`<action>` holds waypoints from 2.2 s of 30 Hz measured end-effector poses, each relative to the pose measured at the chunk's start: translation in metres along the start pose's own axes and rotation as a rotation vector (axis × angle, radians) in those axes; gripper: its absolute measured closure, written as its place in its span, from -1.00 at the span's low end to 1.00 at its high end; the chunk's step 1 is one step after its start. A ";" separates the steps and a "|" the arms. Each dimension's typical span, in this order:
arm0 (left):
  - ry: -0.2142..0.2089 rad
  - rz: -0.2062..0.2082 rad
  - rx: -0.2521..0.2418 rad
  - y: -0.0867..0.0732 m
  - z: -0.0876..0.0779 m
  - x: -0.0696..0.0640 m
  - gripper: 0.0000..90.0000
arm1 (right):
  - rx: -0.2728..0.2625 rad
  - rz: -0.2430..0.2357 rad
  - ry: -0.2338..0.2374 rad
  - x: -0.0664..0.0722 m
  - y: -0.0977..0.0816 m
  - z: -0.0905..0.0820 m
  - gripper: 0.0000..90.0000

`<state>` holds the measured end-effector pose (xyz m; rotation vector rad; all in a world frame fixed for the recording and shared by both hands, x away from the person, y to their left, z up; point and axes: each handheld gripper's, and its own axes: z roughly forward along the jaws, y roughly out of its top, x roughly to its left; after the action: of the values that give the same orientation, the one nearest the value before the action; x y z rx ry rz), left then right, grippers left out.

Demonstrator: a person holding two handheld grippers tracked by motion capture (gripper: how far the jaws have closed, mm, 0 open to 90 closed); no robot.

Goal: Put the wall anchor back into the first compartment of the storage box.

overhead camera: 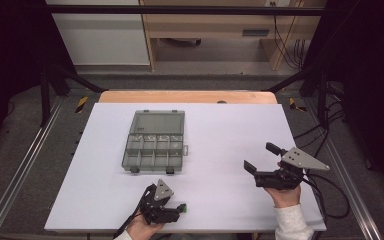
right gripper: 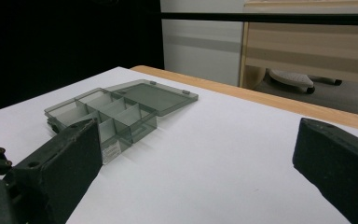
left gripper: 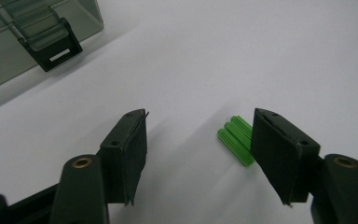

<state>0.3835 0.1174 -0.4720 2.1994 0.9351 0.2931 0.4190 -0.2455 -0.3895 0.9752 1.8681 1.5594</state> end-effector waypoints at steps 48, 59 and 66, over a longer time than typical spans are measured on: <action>0.027 -0.006 0.073 0.003 -0.002 -0.017 0.84 | 0.016 -0.002 0.010 -0.001 0.000 0.000 -0.96; 0.023 -0.024 0.004 0.012 -0.023 0.001 0.84 | 0.017 0.002 0.003 -0.001 0.000 0.001 -0.96; 0.033 -0.044 -0.065 0.019 -0.039 0.017 0.84 | 0.022 0.004 -0.011 0.000 0.000 0.002 -0.97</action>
<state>0.3885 0.1409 -0.4321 2.1175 0.9773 0.3351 0.4201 -0.2446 -0.3903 0.9962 1.8804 1.5356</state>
